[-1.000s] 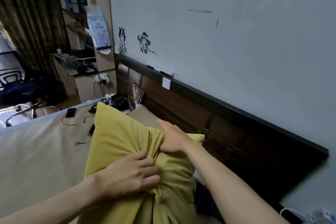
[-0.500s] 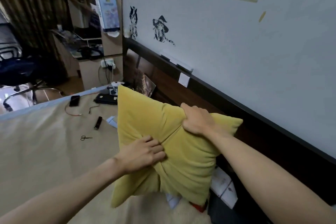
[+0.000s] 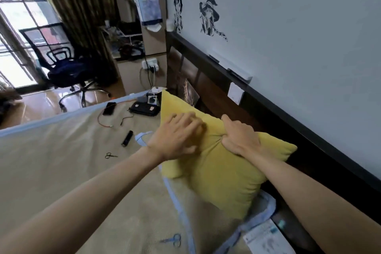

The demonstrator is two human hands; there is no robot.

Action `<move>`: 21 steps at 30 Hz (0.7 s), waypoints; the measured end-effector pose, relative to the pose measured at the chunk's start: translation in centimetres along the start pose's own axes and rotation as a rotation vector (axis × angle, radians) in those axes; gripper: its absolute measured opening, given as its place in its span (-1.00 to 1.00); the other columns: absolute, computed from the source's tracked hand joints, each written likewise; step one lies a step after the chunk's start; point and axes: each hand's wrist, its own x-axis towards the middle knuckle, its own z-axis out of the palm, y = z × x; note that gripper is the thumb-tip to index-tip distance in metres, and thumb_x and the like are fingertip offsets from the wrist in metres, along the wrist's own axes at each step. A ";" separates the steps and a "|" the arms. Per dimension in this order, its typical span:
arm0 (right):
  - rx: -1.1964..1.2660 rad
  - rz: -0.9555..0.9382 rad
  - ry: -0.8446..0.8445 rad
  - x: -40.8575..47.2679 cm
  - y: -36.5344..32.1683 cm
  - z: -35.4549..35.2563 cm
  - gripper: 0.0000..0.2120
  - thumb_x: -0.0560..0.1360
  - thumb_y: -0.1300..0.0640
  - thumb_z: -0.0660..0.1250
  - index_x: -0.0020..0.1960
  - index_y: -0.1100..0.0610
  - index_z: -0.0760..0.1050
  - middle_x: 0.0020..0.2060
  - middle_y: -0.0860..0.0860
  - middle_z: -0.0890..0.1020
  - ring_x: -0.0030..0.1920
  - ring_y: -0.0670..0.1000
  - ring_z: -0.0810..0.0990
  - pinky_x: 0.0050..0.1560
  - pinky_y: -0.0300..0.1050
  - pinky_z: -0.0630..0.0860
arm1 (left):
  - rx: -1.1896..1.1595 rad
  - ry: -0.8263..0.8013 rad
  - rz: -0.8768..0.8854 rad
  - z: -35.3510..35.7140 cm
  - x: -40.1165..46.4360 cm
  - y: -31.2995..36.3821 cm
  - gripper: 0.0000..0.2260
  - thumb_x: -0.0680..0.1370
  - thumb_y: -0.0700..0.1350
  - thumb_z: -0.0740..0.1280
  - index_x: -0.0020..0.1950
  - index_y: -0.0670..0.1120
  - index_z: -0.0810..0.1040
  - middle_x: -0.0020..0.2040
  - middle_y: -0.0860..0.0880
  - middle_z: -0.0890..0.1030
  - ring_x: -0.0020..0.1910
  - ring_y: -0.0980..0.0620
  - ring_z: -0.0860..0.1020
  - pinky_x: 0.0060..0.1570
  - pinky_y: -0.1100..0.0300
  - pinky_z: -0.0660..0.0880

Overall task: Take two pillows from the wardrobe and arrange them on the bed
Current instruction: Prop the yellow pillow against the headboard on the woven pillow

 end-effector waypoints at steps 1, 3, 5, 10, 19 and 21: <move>0.030 0.003 -0.030 0.6 1.4 1.2 -0.77 0.39 0.18 0.22 -0.05 0.00 0.20 -0.37 -0.04 0.45 -0.42 0.06 0.44 -0.39 -0.03 0.32 | 0.012 -0.048 -0.076 0.4 2.5 -0.5 -0.19 0.37 0.34 0.36 0.50 0.03 0.19 0.46 -0.13 0.33 0.35 -0.17 0.37 0.35 -0.16 0.27; 0.080 0.053 -0.064 1.6 4.2 3.3 -0.75 0.40 0.19 0.22 0.00 0.01 0.23 -0.36 -0.04 0.47 -0.42 0.04 0.45 -0.42 -0.05 0.26 | 0.037 -0.245 -0.143 2.3 7.2 -1.2 -0.10 0.38 0.37 0.36 0.58 0.09 0.02 0.56 -0.08 0.20 0.49 -0.15 0.21 0.44 -0.28 0.09; 0.103 0.169 -0.082 2.0 6.7 5.2 -0.71 0.44 0.20 0.22 0.13 0.06 0.27 -0.31 -0.03 0.51 -0.41 0.03 0.47 -0.44 -0.07 0.25 | 0.029 -0.480 -0.118 5.5 10.7 -0.6 -0.17 0.46 0.26 0.35 0.59 0.12 -0.02 0.60 0.00 0.12 0.55 -0.11 0.09 0.44 -0.37 0.02; 0.006 0.201 -0.200 1.5 8.5 8.7 -0.42 0.53 0.09 0.30 0.45 0.17 0.14 0.16 0.14 0.56 0.04 0.20 0.61 -0.14 0.01 0.40 | -0.017 -0.538 -0.179 12.0 12.9 3.9 -0.41 0.57 -0.11 0.30 0.54 0.07 0.13 0.57 -0.04 0.15 0.56 -0.13 0.00 0.36 -0.36 0.18; 0.002 0.226 0.013 3.2 8.0 1.8 -0.74 0.52 0.20 0.27 0.02 0.05 0.18 -0.27 -0.03 0.46 -0.40 -0.02 0.43 -0.48 -0.10 0.21 | -0.034 -0.131 -0.139 7.6 15.2 0.9 -0.63 0.57 -0.18 0.24 0.35 0.05 0.34 0.31 -0.06 0.41 0.34 -0.15 0.32 0.09 -0.19 0.39; -0.038 0.211 0.099 3.8 8.2 0.2 -0.75 0.50 0.22 0.27 0.03 0.06 0.20 -0.27 -0.04 0.44 -0.38 -0.01 0.44 -0.47 -0.10 0.21 | -0.028 -0.045 -0.087 6.2 16.9 0.3 -0.63 0.55 -0.19 0.23 0.35 0.03 0.35 0.31 -0.08 0.42 0.34 -0.16 0.32 0.14 -0.19 0.37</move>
